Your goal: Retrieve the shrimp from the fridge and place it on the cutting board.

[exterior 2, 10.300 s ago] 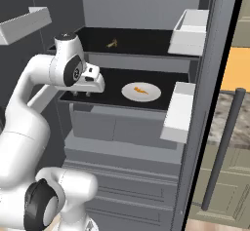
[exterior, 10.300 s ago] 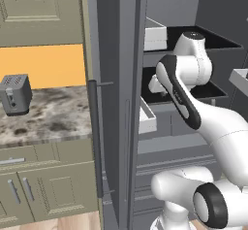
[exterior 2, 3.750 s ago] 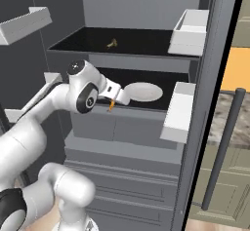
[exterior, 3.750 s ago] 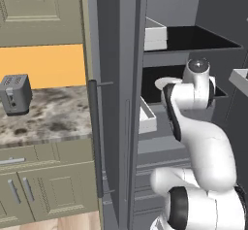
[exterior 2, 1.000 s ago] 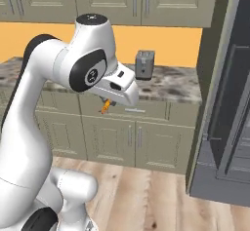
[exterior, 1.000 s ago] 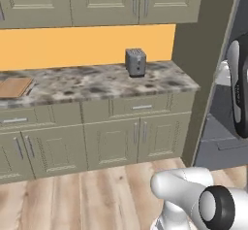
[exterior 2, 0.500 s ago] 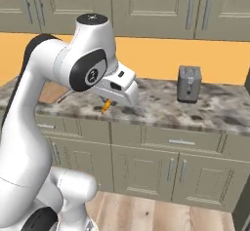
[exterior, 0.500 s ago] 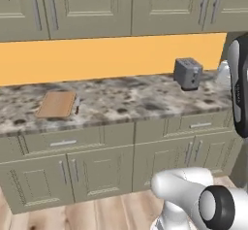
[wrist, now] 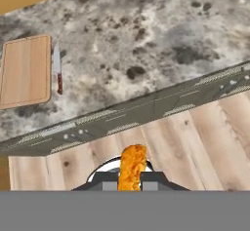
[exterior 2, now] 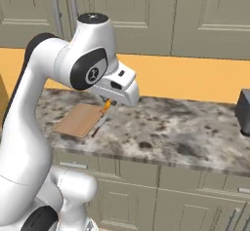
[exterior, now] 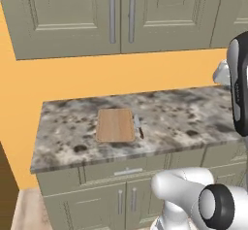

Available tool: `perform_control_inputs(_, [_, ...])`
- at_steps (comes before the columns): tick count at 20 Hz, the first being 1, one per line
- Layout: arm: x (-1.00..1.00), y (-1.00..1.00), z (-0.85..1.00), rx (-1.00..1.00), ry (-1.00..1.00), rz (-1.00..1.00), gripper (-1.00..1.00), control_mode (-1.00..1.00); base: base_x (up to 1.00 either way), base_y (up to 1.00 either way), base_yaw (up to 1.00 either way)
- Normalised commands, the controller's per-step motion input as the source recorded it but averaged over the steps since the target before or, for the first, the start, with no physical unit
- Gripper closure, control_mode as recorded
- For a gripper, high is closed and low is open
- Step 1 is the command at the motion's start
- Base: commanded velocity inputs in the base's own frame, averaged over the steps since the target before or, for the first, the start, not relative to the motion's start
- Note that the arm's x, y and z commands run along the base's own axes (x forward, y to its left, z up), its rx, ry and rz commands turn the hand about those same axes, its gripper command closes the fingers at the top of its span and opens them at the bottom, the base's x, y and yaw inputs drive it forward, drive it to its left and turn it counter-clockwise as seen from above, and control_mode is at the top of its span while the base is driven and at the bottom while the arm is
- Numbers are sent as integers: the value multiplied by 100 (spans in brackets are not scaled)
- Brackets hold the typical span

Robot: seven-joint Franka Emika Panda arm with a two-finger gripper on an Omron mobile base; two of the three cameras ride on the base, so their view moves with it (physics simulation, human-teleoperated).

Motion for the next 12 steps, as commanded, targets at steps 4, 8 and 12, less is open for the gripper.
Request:
perform_control_inputs(4, [0, 0, 0, 0, 0, 0, 100, 100, 35, 100, 7])
perform_control_inputs(8, [6, 19, -8, -1, -2, 3, 100, -100, 6, 75, 17])
perform_control_inputs(12, [9, 84, -24, -3, -27, 8, 100, -100, 0, 0, 0])
